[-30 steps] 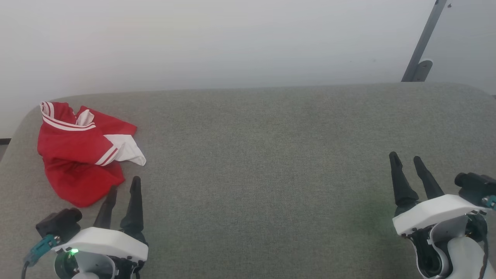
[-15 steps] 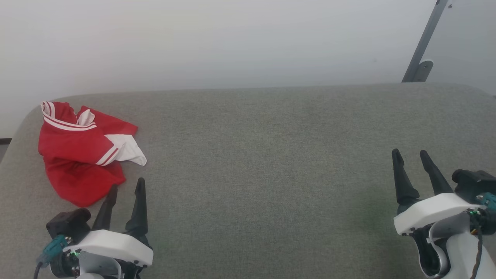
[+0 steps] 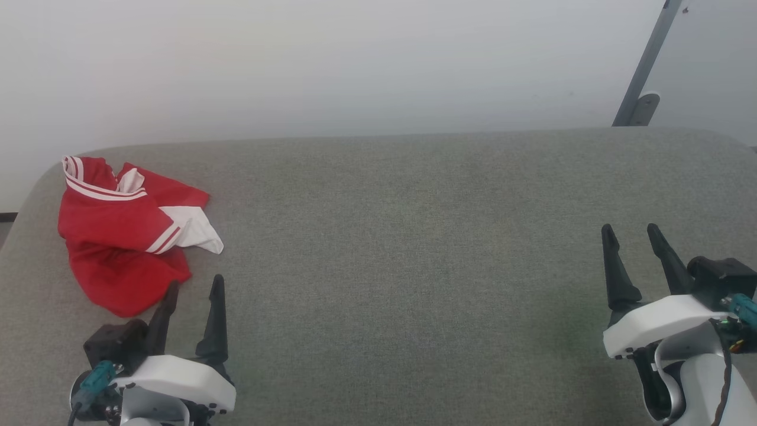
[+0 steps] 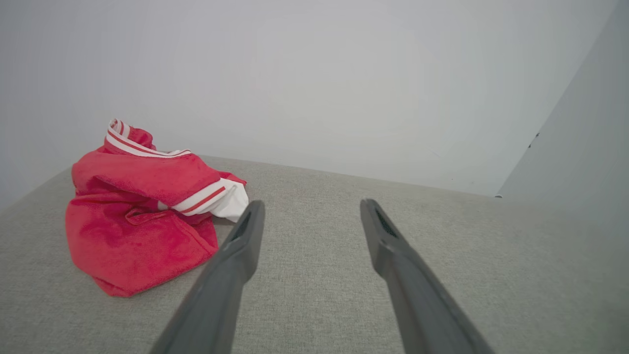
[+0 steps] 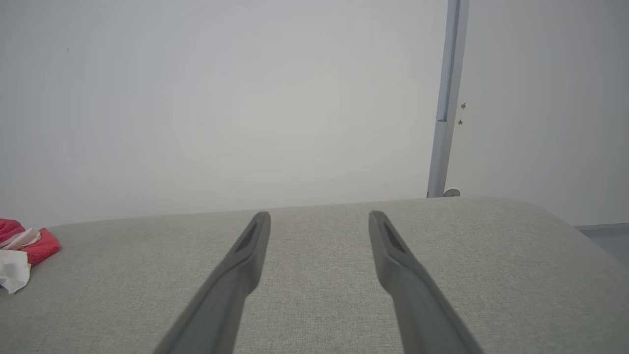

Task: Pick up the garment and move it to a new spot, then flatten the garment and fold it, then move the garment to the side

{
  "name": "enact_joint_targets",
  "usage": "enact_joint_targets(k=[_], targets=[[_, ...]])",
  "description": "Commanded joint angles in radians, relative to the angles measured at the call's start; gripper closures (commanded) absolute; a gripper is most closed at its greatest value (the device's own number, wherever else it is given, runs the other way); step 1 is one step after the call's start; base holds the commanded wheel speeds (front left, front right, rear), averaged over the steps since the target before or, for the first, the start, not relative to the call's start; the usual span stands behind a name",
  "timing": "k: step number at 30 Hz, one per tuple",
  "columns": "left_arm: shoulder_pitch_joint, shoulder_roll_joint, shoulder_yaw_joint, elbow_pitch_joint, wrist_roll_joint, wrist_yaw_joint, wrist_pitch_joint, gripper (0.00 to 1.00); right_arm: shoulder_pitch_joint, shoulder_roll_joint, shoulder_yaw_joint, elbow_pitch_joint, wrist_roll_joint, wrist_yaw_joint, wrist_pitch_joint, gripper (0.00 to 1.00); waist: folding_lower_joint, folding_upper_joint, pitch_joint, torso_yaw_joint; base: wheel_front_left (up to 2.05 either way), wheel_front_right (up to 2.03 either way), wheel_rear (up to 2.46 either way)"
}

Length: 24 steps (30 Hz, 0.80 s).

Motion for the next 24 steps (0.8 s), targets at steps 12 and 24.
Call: enact_joint_targets(k=[12,24], targets=[[0.007,-0.002,0.02,0.02,0.116,-0.013,-0.036,0.0,0.0,0.005,-0.021,-0.002,-0.102,0.0,-0.036,0.0,0.0,0.0,-0.006,-0.001,0.0,0.0,0.0],[0.0,-0.009,0.035,0.048,0.205,-0.028,-0.058,0.0,0.014,0.008,-0.039,-0.007,-0.162,0.001,-0.058,0.0,0.0,0.0,-0.005,0.001,0.0,0.0,0.0]])
